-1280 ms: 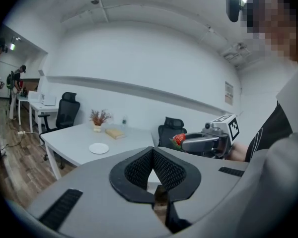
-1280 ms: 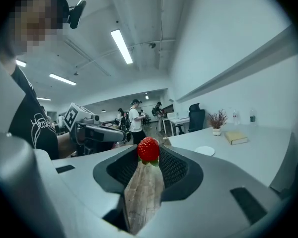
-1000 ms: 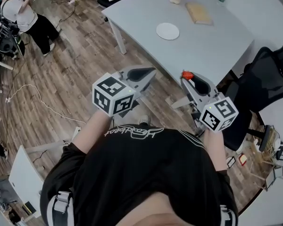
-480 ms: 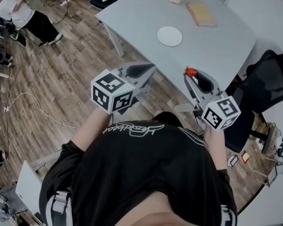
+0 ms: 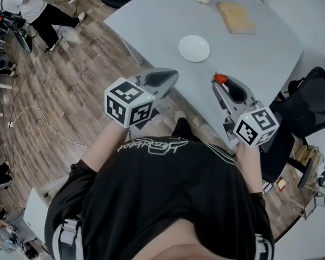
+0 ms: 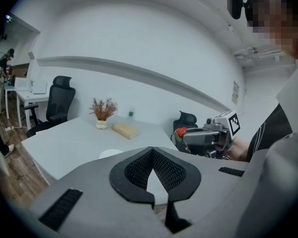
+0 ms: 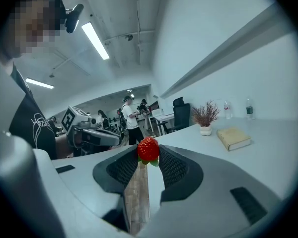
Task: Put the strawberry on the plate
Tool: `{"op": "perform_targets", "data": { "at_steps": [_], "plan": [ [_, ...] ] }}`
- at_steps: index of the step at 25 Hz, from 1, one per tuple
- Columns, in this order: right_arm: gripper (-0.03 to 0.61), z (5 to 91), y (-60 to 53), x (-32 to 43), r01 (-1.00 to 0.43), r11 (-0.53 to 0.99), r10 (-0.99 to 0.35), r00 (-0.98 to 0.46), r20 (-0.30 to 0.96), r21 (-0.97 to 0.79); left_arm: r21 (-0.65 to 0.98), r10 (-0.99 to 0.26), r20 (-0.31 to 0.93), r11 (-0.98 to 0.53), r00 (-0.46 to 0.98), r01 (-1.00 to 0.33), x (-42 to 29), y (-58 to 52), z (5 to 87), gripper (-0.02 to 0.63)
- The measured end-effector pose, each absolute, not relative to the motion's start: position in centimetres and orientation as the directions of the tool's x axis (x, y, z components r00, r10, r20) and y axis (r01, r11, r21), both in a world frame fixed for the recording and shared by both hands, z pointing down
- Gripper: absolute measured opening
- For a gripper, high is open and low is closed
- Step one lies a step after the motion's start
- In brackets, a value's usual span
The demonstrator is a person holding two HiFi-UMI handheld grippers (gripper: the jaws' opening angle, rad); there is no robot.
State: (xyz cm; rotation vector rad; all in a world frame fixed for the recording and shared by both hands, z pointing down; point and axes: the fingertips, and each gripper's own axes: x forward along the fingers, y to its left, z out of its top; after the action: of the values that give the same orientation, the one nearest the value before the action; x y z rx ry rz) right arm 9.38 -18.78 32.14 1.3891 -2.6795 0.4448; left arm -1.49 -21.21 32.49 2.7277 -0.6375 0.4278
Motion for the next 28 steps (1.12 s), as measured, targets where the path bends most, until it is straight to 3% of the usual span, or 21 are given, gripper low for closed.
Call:
{"op": "perform_targets", "data": {
  "at_steps": [28],
  "plan": [
    [0.126, 38.0, -31.6, 11.0, -0.812, 0.558, -0.739, -0.579, 0.344, -0.169, 0.362, -0.348, 0.427, -0.780, 0.835, -0.510, 1.1, -32.4, 39.9, 0.008]
  ]
}}
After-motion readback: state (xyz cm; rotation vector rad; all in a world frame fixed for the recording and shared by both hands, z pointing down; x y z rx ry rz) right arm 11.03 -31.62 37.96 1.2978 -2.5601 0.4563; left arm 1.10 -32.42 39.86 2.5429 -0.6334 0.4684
